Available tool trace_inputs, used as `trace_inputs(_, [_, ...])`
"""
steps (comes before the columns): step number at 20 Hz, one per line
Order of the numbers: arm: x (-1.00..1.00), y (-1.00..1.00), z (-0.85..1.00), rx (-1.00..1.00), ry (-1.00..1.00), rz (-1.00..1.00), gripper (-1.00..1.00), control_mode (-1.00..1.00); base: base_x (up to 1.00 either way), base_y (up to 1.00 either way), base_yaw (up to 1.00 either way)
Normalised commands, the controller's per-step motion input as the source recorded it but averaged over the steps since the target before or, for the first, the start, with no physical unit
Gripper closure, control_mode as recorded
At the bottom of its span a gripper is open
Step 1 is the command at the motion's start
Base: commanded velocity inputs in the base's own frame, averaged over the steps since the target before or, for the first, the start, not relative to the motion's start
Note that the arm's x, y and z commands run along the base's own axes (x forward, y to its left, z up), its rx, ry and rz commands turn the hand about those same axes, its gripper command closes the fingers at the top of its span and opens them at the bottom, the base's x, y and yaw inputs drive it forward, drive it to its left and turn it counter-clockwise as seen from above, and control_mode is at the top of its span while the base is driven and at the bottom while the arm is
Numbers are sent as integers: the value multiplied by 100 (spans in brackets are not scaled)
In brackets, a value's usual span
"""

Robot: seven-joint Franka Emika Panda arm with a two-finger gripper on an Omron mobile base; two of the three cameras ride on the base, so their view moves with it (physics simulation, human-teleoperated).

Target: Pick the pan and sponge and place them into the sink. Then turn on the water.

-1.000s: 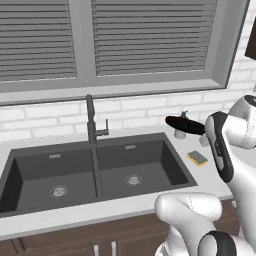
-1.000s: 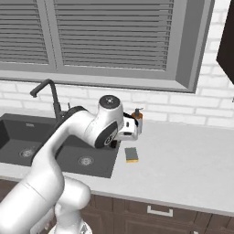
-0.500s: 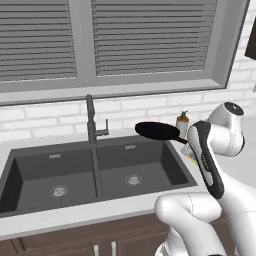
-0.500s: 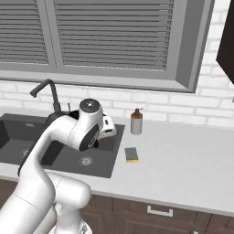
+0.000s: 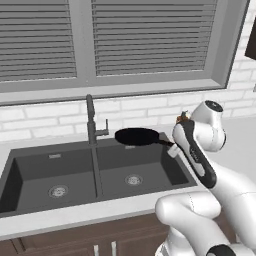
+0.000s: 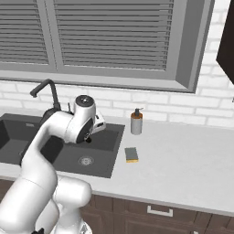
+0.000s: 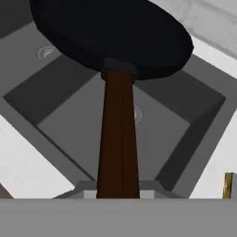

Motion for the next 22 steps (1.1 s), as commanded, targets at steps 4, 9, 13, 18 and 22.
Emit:
trace_inputs(4, [36,0,-41,-9,2,0,100,-100,0,0,0])
trace_inputs(9, [24,3,-60,-12,5,0,100,-100,0,0,0])
trace_inputs(13, [17,32,-67,-13,1,5,100,-100,0,0,0])
trace_inputs(18, [16,21,-37,-3,0,14,100,-100,0,0,0])
trace_inputs(22, [26,4,-18,0,0,17,100,-100,0,0,0])
